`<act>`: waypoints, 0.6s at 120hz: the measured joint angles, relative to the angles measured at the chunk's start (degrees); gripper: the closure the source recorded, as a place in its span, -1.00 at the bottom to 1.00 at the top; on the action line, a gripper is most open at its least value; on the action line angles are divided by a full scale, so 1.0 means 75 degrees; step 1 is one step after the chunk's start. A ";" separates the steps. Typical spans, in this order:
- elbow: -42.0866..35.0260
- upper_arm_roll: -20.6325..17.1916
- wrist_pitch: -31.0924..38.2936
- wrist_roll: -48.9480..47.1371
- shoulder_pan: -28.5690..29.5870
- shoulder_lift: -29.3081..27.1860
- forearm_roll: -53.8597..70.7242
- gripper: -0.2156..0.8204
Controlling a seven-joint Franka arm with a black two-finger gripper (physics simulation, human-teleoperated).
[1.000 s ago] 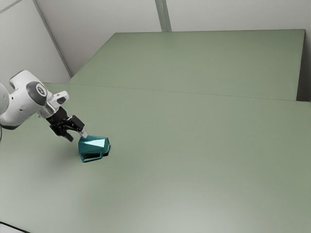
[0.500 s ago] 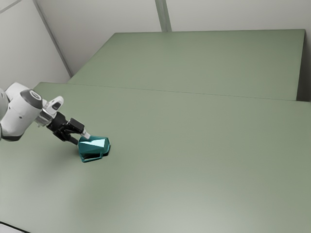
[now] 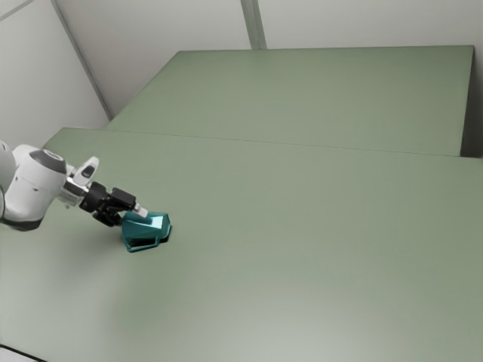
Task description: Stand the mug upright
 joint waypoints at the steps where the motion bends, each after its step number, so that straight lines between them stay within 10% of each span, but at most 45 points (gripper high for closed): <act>1: -0.0004 -0.0001 -0.0010 0.0008 0.0005 0.0001 -0.0016 -0.58; 72: -0.0031 0.0216 -0.0573 0.0580 0.0097 0.0089 -0.0479 0.01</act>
